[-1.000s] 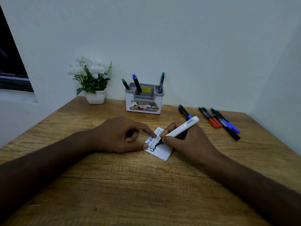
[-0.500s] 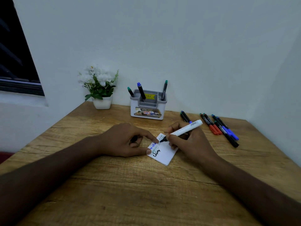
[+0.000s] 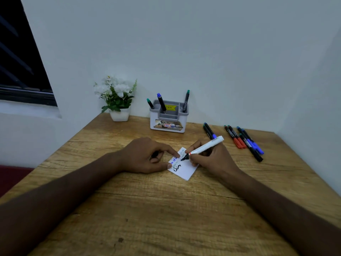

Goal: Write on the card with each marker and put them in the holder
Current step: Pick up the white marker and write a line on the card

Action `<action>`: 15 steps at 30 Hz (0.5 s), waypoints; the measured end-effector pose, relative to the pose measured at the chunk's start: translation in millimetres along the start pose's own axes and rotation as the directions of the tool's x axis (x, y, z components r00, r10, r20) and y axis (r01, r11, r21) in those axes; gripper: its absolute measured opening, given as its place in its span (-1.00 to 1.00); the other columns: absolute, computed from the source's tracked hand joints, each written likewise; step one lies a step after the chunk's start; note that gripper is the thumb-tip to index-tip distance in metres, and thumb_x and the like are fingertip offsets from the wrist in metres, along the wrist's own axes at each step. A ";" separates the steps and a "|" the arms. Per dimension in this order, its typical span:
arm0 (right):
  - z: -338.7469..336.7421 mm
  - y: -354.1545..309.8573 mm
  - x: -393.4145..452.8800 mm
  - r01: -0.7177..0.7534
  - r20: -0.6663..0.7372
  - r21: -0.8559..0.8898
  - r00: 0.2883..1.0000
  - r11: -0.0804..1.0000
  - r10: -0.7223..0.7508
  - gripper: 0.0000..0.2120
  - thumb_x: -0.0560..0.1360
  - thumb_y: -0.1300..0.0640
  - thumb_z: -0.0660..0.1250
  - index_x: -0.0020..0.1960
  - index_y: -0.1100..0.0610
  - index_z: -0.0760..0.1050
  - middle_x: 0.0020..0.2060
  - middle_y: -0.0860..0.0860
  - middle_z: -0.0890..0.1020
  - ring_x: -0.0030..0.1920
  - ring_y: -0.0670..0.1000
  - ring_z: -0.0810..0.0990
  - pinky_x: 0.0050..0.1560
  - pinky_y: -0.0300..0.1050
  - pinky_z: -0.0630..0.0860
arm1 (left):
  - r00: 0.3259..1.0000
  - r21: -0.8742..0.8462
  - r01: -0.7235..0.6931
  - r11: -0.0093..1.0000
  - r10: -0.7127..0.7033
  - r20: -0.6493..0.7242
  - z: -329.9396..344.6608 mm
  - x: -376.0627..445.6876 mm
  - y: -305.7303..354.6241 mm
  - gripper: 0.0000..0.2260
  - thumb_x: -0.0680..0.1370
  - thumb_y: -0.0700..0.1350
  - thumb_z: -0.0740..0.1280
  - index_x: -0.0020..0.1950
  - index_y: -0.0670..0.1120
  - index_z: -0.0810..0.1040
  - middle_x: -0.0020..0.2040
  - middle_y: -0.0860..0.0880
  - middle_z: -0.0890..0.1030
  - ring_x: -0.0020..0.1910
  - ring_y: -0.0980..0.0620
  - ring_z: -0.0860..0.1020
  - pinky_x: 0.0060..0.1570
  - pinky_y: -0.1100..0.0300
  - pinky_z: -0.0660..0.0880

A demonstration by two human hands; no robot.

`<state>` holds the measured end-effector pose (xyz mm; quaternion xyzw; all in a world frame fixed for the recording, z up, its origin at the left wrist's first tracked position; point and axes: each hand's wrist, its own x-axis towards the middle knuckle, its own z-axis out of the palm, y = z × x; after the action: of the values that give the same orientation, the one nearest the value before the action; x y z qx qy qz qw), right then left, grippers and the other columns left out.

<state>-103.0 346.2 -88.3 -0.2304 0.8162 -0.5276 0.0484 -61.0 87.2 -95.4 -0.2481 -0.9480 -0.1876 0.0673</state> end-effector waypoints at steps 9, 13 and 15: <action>2.8 8.4 5.5 0.022 -0.011 -0.027 1.000 0.999 -0.022 -0.90 0.51 0.24 0.52 -0.10 0.06 0.75 -0.20 -0.11 0.80 -0.19 -0.18 0.74 -0.31 -0.39 0.52 | 1.000 0.010 -0.012 1.000 0.012 0.014 2.5 3.4 -9.0 -0.68 0.61 0.23 0.37 0.37 0.29 0.53 -0.37 0.09 0.56 -0.34 0.11 0.56 -0.30 0.02 0.46; 3.0 12.3 7.9 0.040 0.014 -0.065 0.999 0.997 -0.039 -0.94 0.51 0.19 0.54 -0.08 0.04 0.75 -0.17 -0.12 0.80 -0.13 -0.15 0.75 -0.28 -0.36 0.55 | 0.999 0.005 -0.029 1.000 0.029 0.016 4.0 5.6 -11.6 -0.67 0.61 0.22 0.37 0.37 0.28 0.53 -0.37 0.10 0.56 -0.34 0.12 0.56 -0.32 0.08 0.41; 2.5 13.7 8.6 0.040 0.019 -0.083 0.999 0.996 -0.038 -0.93 0.51 0.19 0.53 -0.10 0.04 0.74 -0.17 -0.12 0.80 -0.12 -0.12 0.76 -0.28 -0.32 0.58 | 0.999 0.008 -0.037 0.999 0.036 0.011 4.5 6.0 -12.7 -0.67 0.61 0.21 0.37 0.38 0.28 0.53 -0.36 0.10 0.56 -0.34 0.13 0.56 -0.33 0.13 0.38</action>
<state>-114.3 345.0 -100.2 -0.2527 0.8325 -0.4918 0.0356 -72.6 81.4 -102.2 -0.2660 -0.9445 -0.1809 0.0669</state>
